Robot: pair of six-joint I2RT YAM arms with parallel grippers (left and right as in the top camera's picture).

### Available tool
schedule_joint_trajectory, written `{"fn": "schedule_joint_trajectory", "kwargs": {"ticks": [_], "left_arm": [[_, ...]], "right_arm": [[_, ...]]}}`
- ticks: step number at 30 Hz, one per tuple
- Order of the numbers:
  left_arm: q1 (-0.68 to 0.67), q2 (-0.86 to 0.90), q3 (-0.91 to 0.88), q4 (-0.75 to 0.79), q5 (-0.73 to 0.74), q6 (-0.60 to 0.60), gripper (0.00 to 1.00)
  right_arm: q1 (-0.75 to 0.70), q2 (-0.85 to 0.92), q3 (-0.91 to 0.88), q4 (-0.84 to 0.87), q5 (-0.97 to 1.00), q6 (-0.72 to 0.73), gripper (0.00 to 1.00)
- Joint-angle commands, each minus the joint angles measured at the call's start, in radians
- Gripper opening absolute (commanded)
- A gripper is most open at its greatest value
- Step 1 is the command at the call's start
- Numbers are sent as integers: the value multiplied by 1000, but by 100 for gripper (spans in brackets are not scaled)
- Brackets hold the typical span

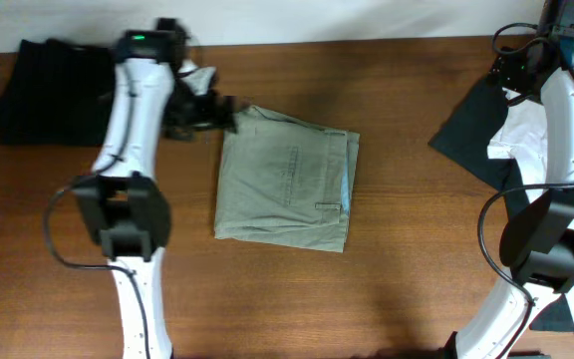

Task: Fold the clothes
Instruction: 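Lift the folded shorts with the left gripper and carry them onto the black garment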

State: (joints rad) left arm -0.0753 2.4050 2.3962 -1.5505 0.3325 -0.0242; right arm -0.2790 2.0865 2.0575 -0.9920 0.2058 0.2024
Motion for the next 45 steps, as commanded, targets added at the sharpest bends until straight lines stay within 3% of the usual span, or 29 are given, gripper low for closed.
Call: {"fn": "schedule_joint_trajectory", "kwargs": {"ticks": [1, 5, 9, 11, 12, 13, 15, 16, 19, 29, 35, 39, 45], "left_arm": [[85, 4, -160, 47, 159, 209, 99], [137, 4, -412, 190, 354, 364, 99], [120, 4, -587, 324, 457, 367, 99], [97, 4, -656, 389, 524, 366, 94], [79, 4, -687, 428, 528, 353, 83], [65, 4, -704, 451, 528, 350, 65], [44, 4, -711, 477, 517, 351, 55], [38, 4, -711, 490, 517, 350, 45], [47, 4, -700, 552, 512, 298, 1], [136, 4, -98, 394, -30, 219, 1], [256, 4, 28, 456, -245, 164, 1], [321, 4, 43, 563, -251, 214, 1], [335, 4, 185, 596, -275, 258, 1]], "right_arm": [[3, -13, 11, 1, 15, -3, 99], [3, -13, 11, 1, 15, -3, 99], [3, -13, 11, 1, 15, -3, 99], [3, -13, 11, 1, 15, -3, 99], [3, -13, 11, 1, 15, -3, 99], [3, -13, 11, 1, 15, -3, 99], [3, -13, 11, 1, 15, -3, 99], [3, -13, 11, 1, 15, -3, 99], [3, -13, 11, 1, 15, -3, 99], [3, -13, 11, 1, 15, -3, 99], [3, -13, 11, 1, 15, -3, 99], [3, -13, 11, 1, 15, -3, 99], [3, -13, 11, 1, 15, -3, 99]]}}
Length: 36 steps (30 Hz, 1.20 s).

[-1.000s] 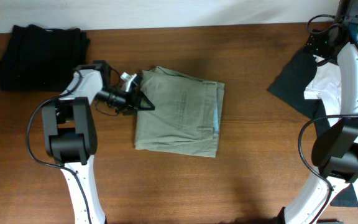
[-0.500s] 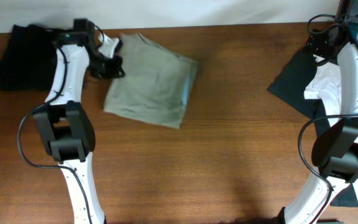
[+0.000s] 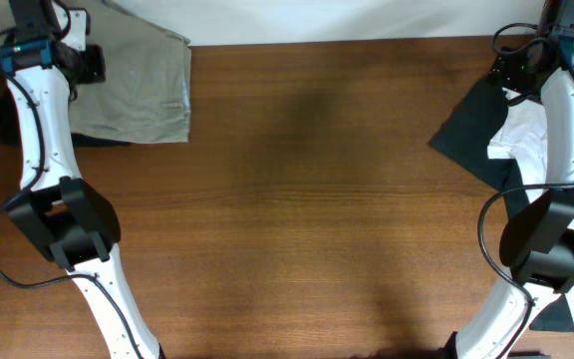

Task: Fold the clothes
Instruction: 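Lift the folded shorts with the left gripper and carry them onto the black garment, then lower the shorts onto the black stack and open the left gripper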

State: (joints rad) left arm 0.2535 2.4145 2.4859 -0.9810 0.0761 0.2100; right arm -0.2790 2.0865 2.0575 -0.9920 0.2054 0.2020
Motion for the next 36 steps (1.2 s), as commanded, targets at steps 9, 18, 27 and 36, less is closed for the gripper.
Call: {"fn": "schedule_joint_trajectory", "kwargs": {"ticks": [9, 18, 27, 36], "left_arm": [[82, 26, 118, 38, -85, -48, 1], [175, 123, 118, 241, -102, -29, 1], [202, 241, 118, 266, -163, -29, 30], [179, 156, 118, 291, -173, -67, 44]], "right_arm": [[3, -13, 11, 1, 16, -2, 99], [3, -13, 11, 1, 16, -2, 99], [3, -13, 11, 1, 16, -3, 99], [3, -13, 11, 1, 16, -2, 99]]}}
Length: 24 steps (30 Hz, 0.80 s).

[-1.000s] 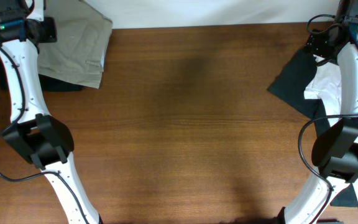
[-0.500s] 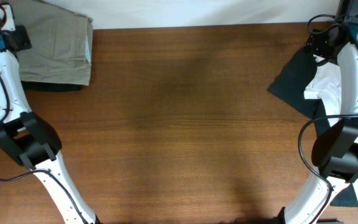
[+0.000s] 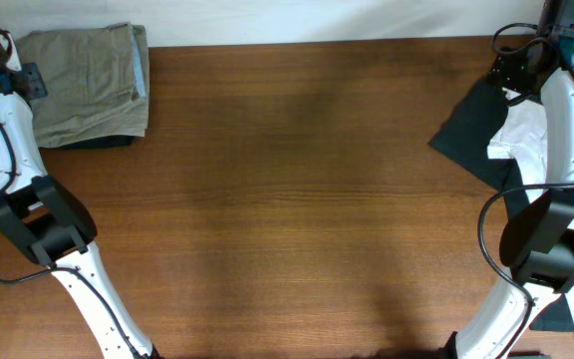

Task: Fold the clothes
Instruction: 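Lower the shorts onto the black stack and open the left gripper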

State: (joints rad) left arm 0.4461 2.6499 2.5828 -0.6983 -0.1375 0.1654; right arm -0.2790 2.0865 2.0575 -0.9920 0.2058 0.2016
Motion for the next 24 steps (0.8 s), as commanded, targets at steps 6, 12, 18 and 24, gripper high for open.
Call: {"fn": "schedule_joint_trajectory", "kwargs": {"ticks": [6, 12, 18, 24], "left_arm": [[-5, 18, 4, 15, 93, -14, 0], [107, 152, 4, -31, 183, 11, 0], [128, -41, 18, -29, 271, 3, 17], [55, -462, 18, -290, 808, -117, 99]], "right_arm": [[3, -13, 11, 1, 15, -2, 99], [3, -13, 11, 1, 15, -2, 98], [3, -13, 11, 1, 15, -2, 99], [3, -13, 11, 1, 15, -2, 99]]}}
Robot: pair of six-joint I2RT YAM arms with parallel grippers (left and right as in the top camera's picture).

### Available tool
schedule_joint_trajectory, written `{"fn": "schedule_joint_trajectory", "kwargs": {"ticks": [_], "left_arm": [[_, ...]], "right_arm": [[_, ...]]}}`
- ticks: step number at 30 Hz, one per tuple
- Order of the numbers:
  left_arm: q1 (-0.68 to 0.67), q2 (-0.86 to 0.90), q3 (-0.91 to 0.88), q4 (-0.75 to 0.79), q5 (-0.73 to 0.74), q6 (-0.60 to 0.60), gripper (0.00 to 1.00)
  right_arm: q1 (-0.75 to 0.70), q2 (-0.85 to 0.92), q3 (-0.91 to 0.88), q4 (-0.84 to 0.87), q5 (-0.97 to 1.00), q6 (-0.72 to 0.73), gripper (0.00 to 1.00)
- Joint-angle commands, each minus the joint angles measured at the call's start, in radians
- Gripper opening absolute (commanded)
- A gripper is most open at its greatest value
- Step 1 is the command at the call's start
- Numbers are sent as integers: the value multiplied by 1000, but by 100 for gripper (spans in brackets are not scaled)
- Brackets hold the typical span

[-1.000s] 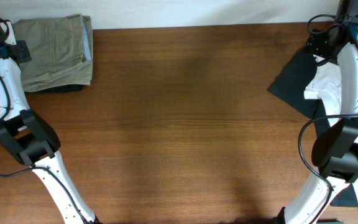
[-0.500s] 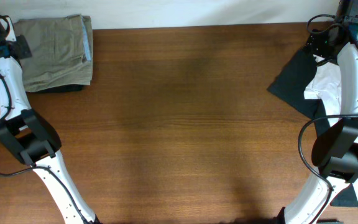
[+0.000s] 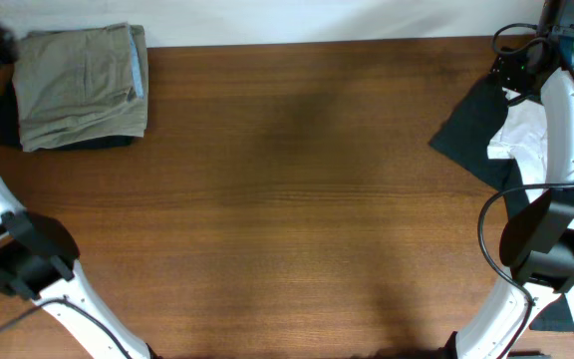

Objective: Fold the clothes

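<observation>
The folded khaki shorts [image 3: 83,85] lie at the table's back left corner, stacked on a folded dark garment [image 3: 6,125]. My left gripper is a dark blur just left of the shorts, apart from them, and its jaws cannot be made out. At the back right, my right gripper [image 3: 514,68] hangs over a pile made of a dark garment [image 3: 466,140] and a white garment [image 3: 521,135]. Its fingers are not distinct.
The brown wooden table [image 3: 297,219] spans the view, with a white wall along its far edge. The left arm's base stands at the front left and the right arm's base [image 3: 541,249] at the front right.
The left gripper has moved from the shorts' left edge up and left, off the garment. The shorts stay on the dark stack. The right arm has not moved.
The folded shorts first lay mid-table with the left gripper at their upper left corner. Then they were at the back left, partly over the dark garment. Later they sat squarely on that stack, and now the gripper is off them.
</observation>
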State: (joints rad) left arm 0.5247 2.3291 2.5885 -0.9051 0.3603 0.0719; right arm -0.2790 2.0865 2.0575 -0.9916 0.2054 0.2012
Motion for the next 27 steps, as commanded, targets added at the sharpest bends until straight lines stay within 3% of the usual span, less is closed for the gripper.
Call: {"fn": "schedule_joint_trajectory", "kwargs": {"ticks": [1, 3, 7, 11, 17, 19, 22, 24, 27], "left_arm": [[-34, -218, 12, -188, 394, -24, 99], [-45, -333, 12, -369, 424, -22, 99], [-44, -563, 12, -784, 536, 174, 99], [-44, -826, -9, -783, 576, 150, 99], [-44, -1416, -109, -782, 586, 108, 99], [-44, -1563, -89, -779, 476, 108, 99], [-31, -1634, -100, -715, 486, 132, 99], [-70, -1630, -404, -484, 504, 131, 99], [-249, -1712, -927, -100, 422, 130, 99]], "right_arm": [[3, -13, 11, 0, 16, -2, 99], [3, -13, 11, 0, 16, -2, 99], [3, -13, 11, 0, 16, -2, 99], [3, -13, 11, 0, 16, -2, 99], [3, -13, 11, 0, 16, -2, 99], [3, -13, 11, 0, 16, -2, 99], [3, -13, 11, 0, 16, -2, 99], [3, -13, 11, 0, 16, -2, 99], [3, -13, 11, 0, 16, -2, 99]]}}
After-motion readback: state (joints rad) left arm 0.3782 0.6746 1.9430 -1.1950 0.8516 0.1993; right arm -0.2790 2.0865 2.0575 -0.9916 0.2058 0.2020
